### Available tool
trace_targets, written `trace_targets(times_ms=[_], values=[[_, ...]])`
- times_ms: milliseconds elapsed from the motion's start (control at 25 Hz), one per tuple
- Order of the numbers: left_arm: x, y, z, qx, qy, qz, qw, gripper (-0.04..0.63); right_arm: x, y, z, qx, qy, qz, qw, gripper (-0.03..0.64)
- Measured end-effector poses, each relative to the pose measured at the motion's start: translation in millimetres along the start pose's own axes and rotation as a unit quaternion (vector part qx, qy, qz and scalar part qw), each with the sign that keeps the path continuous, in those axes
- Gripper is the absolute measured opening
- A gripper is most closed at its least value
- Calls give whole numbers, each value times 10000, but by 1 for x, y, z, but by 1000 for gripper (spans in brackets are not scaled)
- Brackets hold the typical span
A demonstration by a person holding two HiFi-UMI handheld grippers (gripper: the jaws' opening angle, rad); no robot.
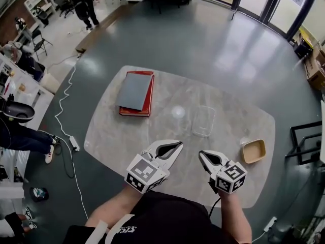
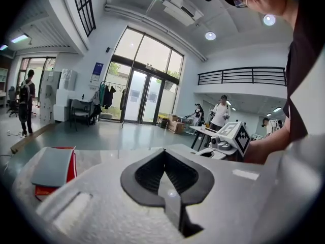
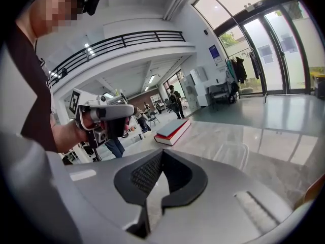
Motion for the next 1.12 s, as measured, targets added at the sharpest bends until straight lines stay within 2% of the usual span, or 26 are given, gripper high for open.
trace_targets(times_ms=[440,640,840,1120], values=[[16,29,15,37,56,-222,9997,-6,29,-24,38,-103,729,80,9973,2],[27,37,22,99,84,-360,9993,-6,55,-46,55,-38,1204,40,9927,2],[35,38,27,100,152,-284,9994,-6,82,-71,70,-103,1765,-30,9842,2],[42,39,29,135,303,-314,9990,-8,109,-110,86,-28,2523,-511,9663,18]])
Point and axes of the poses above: the fingertips, and each gripper's own axes: z forward along the fingers, y to its left, x out of its underside, the point moved 2 cm from there along -z, backward along the fingers, and after that the axes turned 13 degrees about -z, right-handed, at the moved point
